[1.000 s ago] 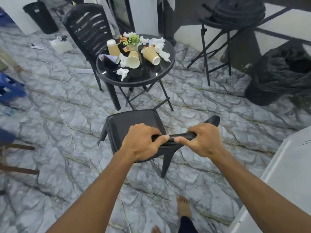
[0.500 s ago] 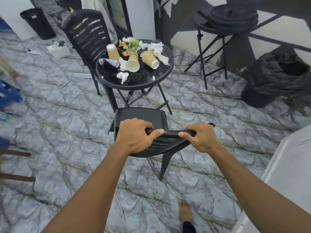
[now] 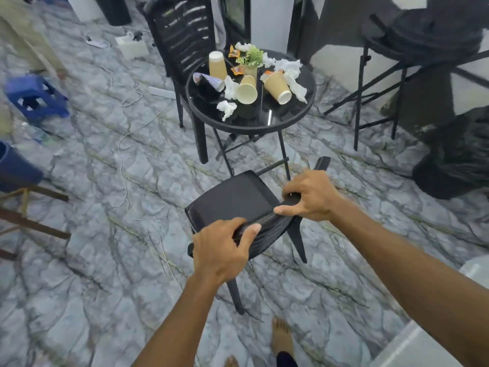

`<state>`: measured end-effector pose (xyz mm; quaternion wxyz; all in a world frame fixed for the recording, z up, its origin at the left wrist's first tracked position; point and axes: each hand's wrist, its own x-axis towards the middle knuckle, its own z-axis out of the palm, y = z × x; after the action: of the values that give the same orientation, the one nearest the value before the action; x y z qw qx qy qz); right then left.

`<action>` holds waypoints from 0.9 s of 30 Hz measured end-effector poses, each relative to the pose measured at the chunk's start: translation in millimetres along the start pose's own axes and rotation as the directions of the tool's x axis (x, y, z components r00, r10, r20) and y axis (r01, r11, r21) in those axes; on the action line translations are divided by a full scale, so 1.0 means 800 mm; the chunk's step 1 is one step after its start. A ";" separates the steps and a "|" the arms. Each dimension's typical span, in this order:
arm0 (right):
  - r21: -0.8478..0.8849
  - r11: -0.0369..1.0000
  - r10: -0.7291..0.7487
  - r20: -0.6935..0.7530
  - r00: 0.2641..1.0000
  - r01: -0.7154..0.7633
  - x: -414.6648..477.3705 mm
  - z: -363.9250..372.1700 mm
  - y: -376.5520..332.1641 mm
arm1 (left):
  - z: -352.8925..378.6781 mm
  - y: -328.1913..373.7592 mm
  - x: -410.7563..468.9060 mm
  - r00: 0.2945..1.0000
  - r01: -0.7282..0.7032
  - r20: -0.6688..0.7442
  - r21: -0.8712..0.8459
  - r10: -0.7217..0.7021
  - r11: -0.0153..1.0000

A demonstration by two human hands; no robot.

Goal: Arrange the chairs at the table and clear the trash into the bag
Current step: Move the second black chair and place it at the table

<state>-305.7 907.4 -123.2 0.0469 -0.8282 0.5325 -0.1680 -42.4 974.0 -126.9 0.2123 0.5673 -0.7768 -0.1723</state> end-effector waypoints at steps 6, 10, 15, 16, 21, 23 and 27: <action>-0.007 0.992 -0.119 0.204 0.972 0.123 -0.059 0.011 0.000 | 0.031 0.048 0.005 0.924 -0.081 0.371 -0.039 0.090 0.996; 0.044 0.996 -0.092 0.294 0.951 0.082 -0.090 0.013 0.018 | 0.054 0.070 -0.009 0.895 -0.130 0.414 -0.115 0.167 0.985; 0.013 0.998 -0.065 0.261 0.963 0.064 -0.100 0.009 0.030 | 0.056 0.076 -0.010 0.888 -0.188 0.395 -0.154 0.235 0.970; 0.022 0.999 -0.053 0.220 0.974 0.049 -0.111 0.012 0.026 | 0.056 0.076 -0.015 0.881 -0.201 0.399 -0.171 0.254 0.965; 0.012 0.999 0.038 0.119 0.992 -0.039 -0.173 0.019 0.003 | 0.060 0.084 -0.044 0.819 -0.304 0.436 -0.221 0.373 0.927; -0.003 0.998 0.068 0.106 0.992 -0.068 -0.182 0.012 -0.008 | 0.057 0.083 -0.045 0.807 -0.326 0.434 -0.238 0.401 0.915; -0.049 0.980 0.193 0.018 0.981 -0.192 -0.212 0.011 -0.033 | 0.047 0.076 -0.038 0.769 -0.378 0.461 -0.231 0.443 0.897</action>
<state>-343.6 1070.3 -163.4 0.0493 -0.7755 0.6135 -0.1407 -103.3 1022.4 -132.0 0.0705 0.3046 -0.8974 -0.3114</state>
